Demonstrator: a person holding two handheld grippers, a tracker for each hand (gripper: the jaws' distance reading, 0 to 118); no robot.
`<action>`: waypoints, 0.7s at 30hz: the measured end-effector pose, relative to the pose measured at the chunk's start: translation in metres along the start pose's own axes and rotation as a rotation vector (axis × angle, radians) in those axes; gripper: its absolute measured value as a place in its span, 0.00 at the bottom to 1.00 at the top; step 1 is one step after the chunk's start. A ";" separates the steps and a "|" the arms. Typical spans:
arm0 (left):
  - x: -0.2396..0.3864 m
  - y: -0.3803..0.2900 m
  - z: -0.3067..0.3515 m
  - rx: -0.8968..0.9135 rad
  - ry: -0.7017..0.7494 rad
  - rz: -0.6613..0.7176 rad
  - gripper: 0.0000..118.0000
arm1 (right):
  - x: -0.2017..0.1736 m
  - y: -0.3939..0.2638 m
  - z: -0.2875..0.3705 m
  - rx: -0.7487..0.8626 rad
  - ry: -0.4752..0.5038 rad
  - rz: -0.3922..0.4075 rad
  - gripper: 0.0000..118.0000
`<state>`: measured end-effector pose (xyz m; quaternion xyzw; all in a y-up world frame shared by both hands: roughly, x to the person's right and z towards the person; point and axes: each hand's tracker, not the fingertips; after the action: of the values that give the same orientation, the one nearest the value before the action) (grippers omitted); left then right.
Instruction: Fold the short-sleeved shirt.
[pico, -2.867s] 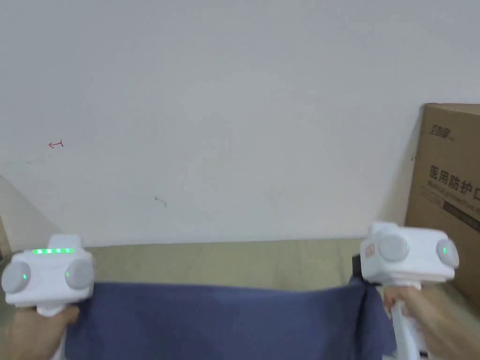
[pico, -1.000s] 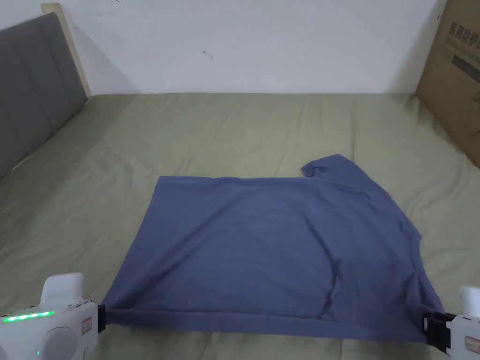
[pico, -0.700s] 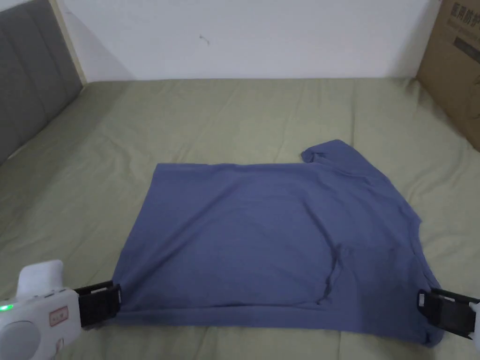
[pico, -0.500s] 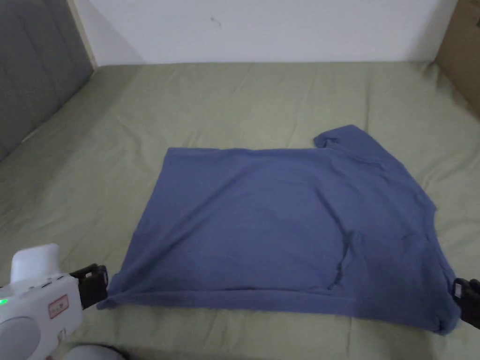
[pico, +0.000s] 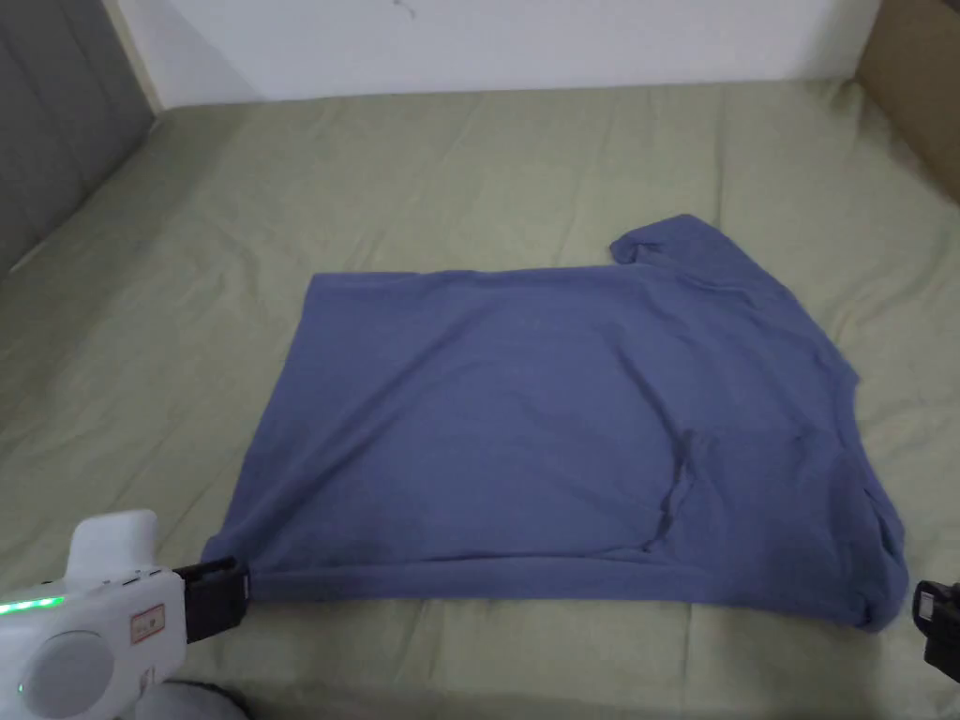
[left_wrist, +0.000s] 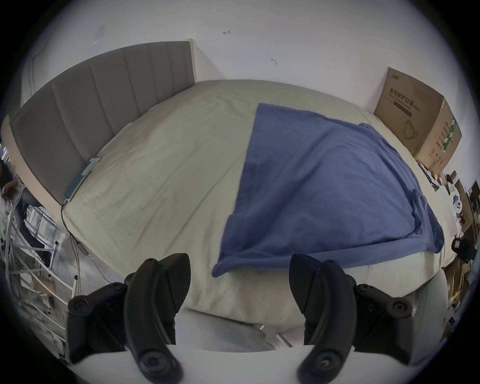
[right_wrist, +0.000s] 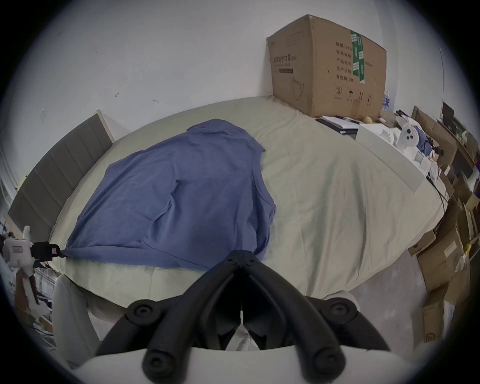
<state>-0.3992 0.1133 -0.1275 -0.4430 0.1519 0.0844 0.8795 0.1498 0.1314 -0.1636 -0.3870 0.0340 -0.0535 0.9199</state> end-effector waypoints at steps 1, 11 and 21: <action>0.001 0.000 -0.006 -0.025 -0.011 -0.004 0.66 | 0.001 0.000 0.000 -0.008 -0.004 -0.007 0.00; 0.012 0.009 -0.042 -0.138 -0.035 -0.068 0.02 | 0.010 0.015 -0.022 -0.124 -0.012 0.043 0.83; 0.010 0.010 -0.036 -0.148 -0.023 -0.039 0.02 | -0.002 0.035 -0.101 -0.250 -0.096 0.174 0.03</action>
<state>-0.3995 0.0906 -0.1583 -0.5089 0.1266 0.0831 0.8474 0.1395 0.0842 -0.2588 -0.4961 0.0296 0.0497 0.8663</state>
